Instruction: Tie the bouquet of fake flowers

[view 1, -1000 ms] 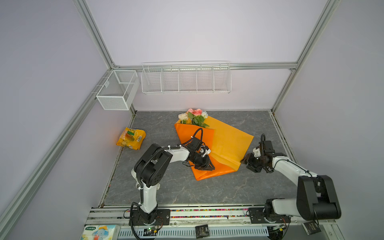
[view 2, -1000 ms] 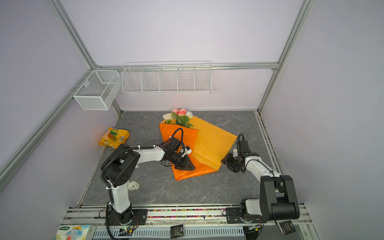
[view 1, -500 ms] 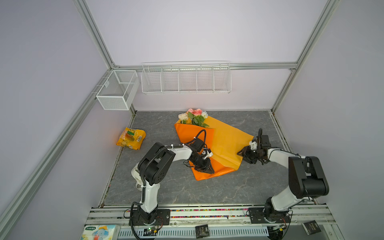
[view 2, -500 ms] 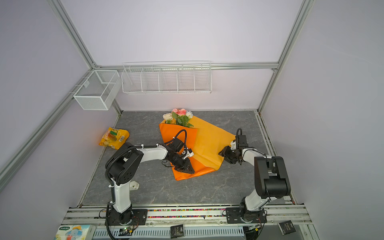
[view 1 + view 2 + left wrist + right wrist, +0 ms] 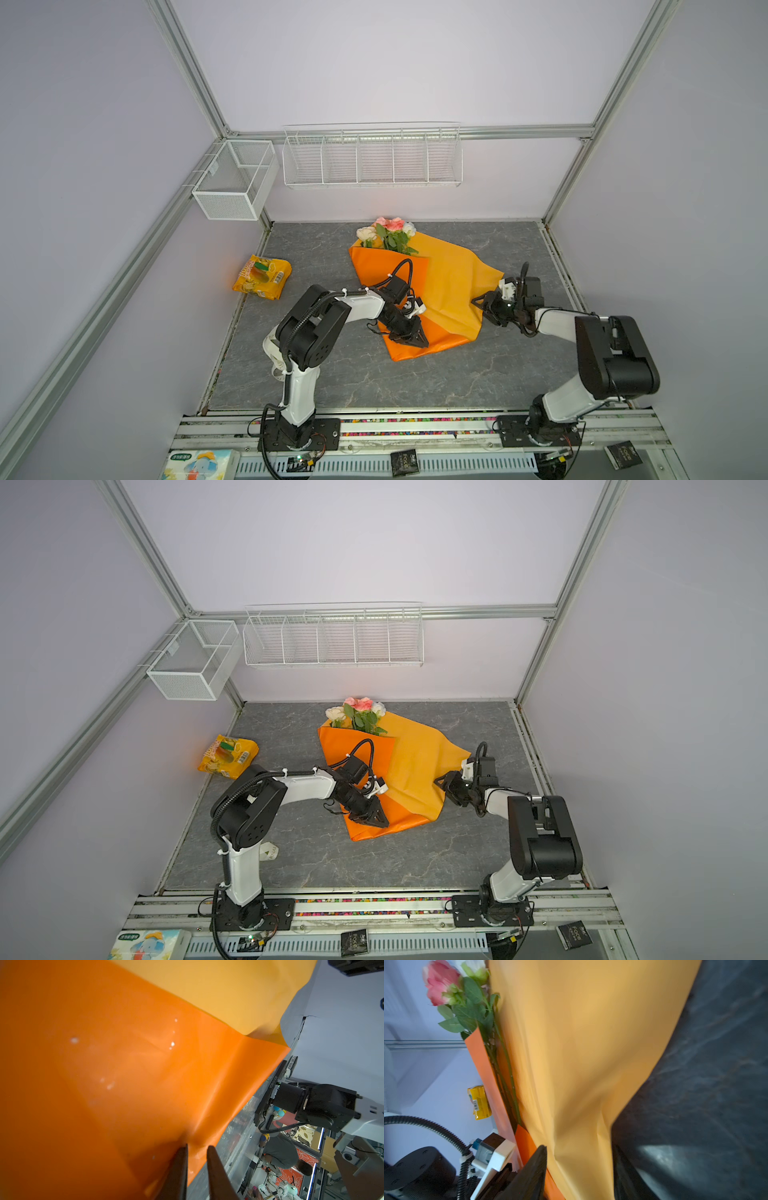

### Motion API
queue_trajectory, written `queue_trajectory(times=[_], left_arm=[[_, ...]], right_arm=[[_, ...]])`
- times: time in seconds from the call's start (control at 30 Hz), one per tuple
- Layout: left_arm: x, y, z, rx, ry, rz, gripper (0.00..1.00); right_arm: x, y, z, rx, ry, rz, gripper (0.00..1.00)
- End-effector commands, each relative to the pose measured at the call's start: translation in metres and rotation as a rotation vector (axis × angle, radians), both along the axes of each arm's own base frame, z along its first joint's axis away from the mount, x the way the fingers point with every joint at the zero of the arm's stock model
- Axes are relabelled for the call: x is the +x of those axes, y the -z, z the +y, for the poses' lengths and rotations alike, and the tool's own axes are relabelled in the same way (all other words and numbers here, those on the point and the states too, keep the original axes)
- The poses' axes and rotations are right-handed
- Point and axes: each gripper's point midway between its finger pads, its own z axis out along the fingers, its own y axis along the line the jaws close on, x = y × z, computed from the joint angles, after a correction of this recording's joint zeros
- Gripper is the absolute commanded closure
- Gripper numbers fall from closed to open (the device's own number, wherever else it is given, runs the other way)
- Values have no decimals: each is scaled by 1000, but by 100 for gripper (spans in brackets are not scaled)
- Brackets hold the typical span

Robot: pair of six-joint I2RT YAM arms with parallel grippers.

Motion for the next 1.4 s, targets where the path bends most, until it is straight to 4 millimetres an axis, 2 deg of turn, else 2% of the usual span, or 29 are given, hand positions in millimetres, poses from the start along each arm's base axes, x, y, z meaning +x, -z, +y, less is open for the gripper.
queue_trajectory(times=[0.0, 0.13, 0.23, 0.33, 0.63, 0.7, 0.8, 0.93, 1.03, 1.1, 1.27, 1.37], left_arm=[[-3, 20, 12, 92, 6, 3, 81], [-1, 19, 11, 91, -1, -3, 81], [0, 18, 10, 91, -5, -6, 81], [0, 20, 10, 90, -6, -2, 82], [2, 16, 9, 82, -7, -15, 83], [2, 16, 8, 79, -7, -15, 84], [2, 17, 9, 85, -7, -17, 85], [2, 9, 4, 45, -5, -17, 85], [1, -10, -2, -25, 12, -27, 85], [-1, -19, -4, -60, 32, -38, 87], [-15, -17, -4, -92, 99, 19, 100], [-22, -14, 1, -84, 131, 36, 100]], right_arm=[[17, -25, 2, 57, -7, -133, 48], [21, -30, -16, 55, 41, -175, 48], [21, -31, -16, 94, 30, -194, 48], [17, -22, -9, 137, 0, -170, 53], [11, -5, -12, 95, 0, -139, 76], [13, -13, -11, 98, -13, -159, 85], [17, -34, -9, 91, -22, -192, 93], [18, -60, 5, 30, -78, -224, 94], [17, -63, 17, -44, -116, -201, 93], [17, -61, 16, -79, -108, -186, 93], [20, -66, 17, -70, -95, -188, 93], [22, -78, 24, -55, -109, -214, 93]])
